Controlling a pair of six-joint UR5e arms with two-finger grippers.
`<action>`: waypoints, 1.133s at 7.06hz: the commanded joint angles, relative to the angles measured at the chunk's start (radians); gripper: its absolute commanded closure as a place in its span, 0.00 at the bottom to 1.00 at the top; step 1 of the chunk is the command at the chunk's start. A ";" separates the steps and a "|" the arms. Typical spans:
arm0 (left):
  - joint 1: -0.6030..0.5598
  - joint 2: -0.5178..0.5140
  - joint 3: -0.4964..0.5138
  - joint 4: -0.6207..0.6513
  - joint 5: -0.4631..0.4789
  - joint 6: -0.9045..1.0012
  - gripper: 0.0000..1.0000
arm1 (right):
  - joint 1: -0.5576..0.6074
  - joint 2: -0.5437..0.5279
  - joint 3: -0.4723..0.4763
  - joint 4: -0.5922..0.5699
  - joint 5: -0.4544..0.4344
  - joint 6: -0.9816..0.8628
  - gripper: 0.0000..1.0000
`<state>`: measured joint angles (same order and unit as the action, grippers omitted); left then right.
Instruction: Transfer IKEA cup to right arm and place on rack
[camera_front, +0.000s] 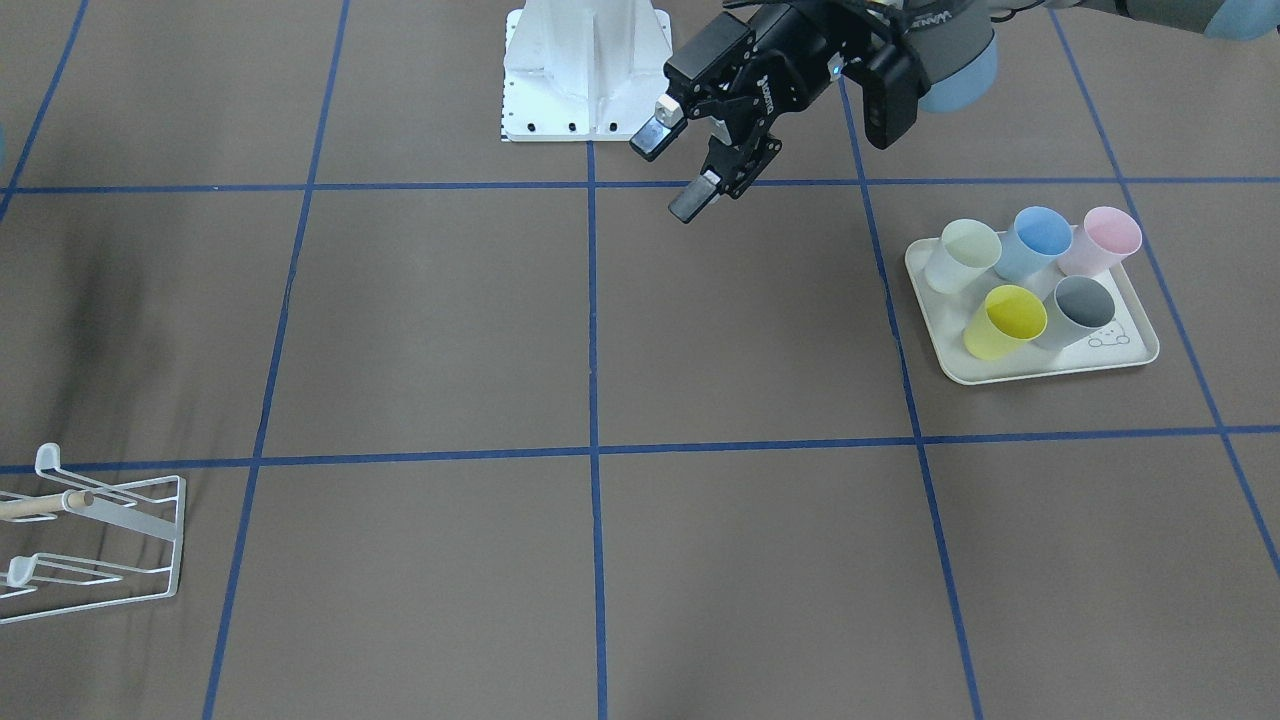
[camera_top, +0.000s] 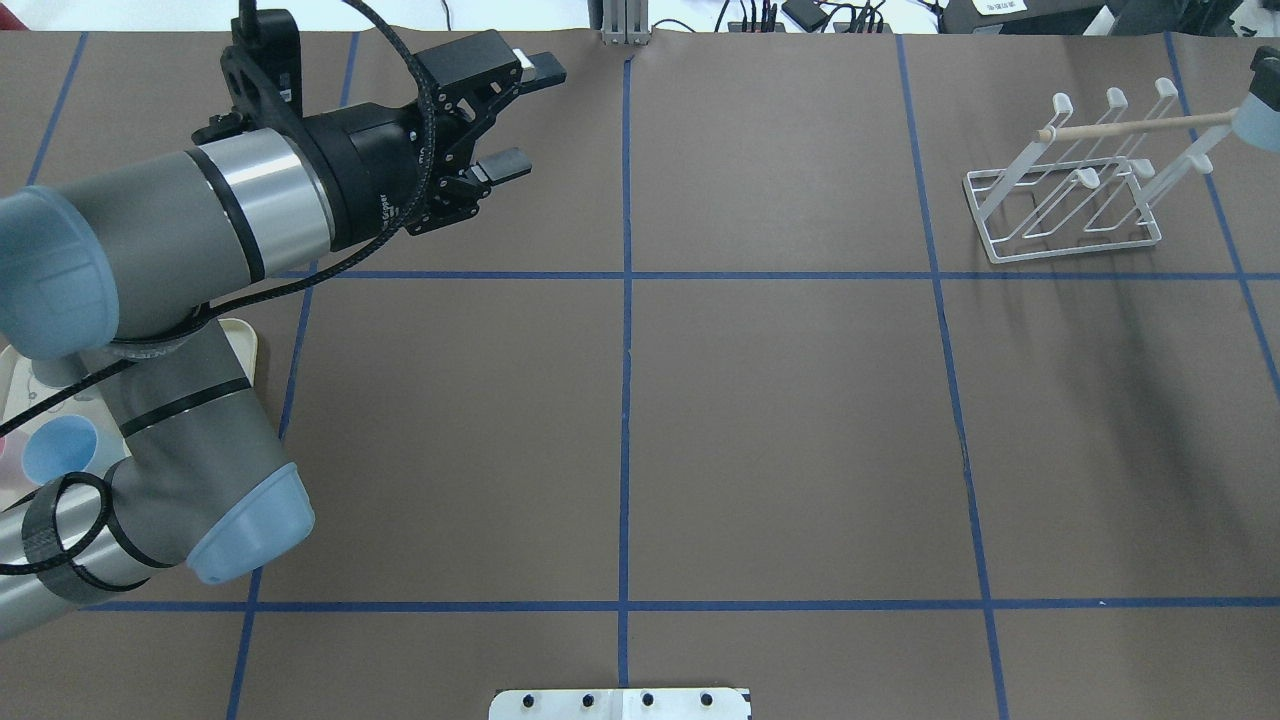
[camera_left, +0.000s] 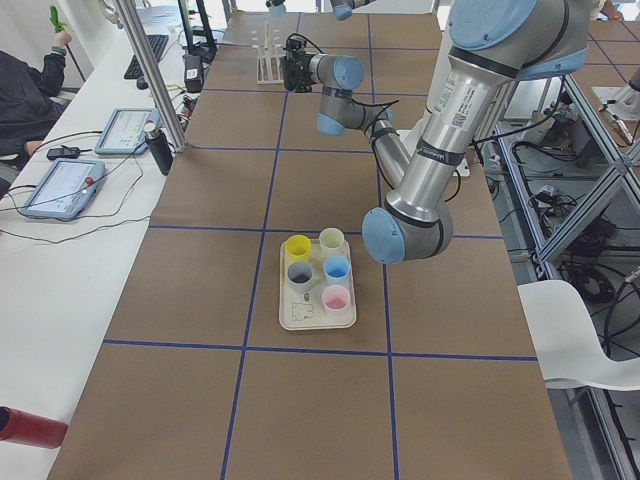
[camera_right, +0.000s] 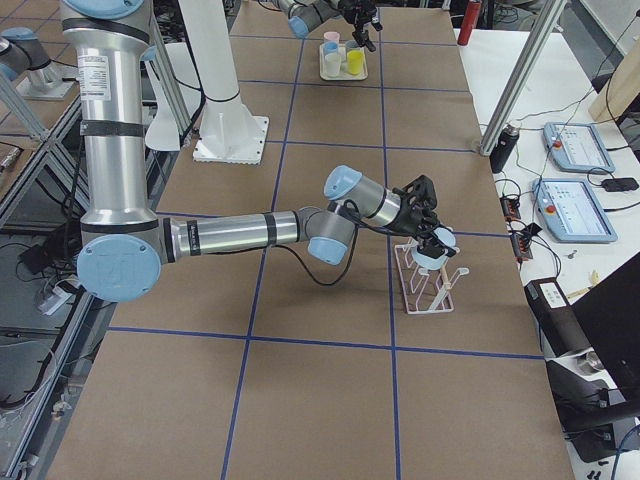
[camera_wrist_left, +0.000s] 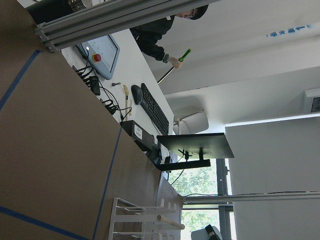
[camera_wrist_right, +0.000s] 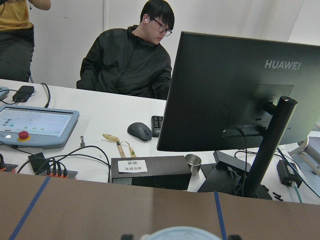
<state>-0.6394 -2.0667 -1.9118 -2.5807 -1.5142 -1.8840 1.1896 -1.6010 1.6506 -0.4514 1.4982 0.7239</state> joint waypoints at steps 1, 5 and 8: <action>0.001 0.008 -0.004 0.002 0.000 0.002 0.00 | -0.019 -0.045 -0.006 0.100 -0.047 0.021 1.00; 0.007 0.037 -0.004 -0.009 0.000 0.002 0.00 | -0.139 -0.053 -0.012 0.124 -0.228 0.120 1.00; 0.009 0.037 -0.001 -0.009 0.000 0.002 0.00 | -0.142 -0.031 -0.072 0.128 -0.234 0.118 1.00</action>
<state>-0.6313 -2.0299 -1.9131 -2.5892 -1.5140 -1.8822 1.0487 -1.6407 1.6027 -0.3257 1.2660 0.8421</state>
